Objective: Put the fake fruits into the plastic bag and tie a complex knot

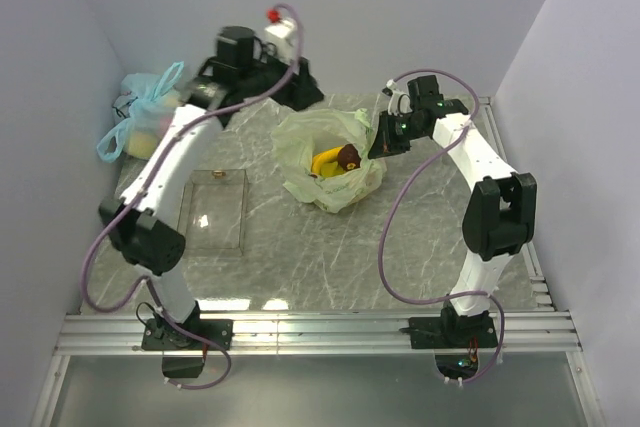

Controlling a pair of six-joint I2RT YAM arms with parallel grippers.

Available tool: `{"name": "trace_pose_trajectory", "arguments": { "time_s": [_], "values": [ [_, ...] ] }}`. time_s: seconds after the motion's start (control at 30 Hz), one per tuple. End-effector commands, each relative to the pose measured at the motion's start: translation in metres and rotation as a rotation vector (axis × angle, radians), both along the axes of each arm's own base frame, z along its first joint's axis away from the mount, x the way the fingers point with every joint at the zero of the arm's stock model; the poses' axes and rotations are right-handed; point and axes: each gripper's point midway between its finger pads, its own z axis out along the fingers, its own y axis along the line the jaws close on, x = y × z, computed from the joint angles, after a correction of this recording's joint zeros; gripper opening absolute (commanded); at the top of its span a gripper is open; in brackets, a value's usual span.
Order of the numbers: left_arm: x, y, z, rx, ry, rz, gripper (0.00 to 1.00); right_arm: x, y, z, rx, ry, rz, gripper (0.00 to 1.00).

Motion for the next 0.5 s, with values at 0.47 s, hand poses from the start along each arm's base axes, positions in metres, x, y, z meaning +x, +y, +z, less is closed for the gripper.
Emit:
{"name": "trace_pose_trajectory", "arguments": {
  "time_s": [0.47],
  "values": [
    [-0.018, -0.064, -0.134, 0.217, 0.166, -0.232, 0.91, -0.027, 0.014, 0.04, 0.104, -0.066, 0.049, 0.0]
  ]
}}
